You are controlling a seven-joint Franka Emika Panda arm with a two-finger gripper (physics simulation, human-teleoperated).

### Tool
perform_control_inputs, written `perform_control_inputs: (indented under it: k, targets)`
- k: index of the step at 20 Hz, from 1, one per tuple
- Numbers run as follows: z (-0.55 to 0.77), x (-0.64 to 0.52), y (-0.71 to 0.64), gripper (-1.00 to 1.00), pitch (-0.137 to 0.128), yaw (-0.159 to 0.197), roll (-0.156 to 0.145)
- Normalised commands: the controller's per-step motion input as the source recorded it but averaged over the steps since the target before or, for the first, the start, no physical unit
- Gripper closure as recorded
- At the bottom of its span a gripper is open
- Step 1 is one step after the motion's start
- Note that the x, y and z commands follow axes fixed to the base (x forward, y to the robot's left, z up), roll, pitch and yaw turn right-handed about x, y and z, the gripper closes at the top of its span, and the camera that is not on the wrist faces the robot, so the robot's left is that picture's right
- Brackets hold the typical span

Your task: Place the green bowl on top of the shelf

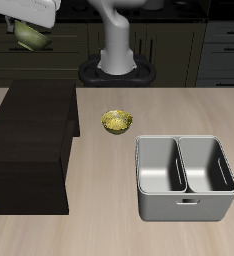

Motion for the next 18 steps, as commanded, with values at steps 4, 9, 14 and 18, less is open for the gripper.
perform_control_inputs:
  k: [4, 9, 14, 18]
  targets:
    - [0.07, 0.31, 0.04, 1.00, -0.043, 0.025, 0.004]
    - [0.00, 0.26, 0.05, 1.00, 0.018, -0.038, -0.016]
    - [0.04, 0.19, 0.11, 1.00, 0.007, -0.030, -0.001]
    - [0.01, 0.21, 0.13, 1.00, 0.000, -0.005, 0.012]
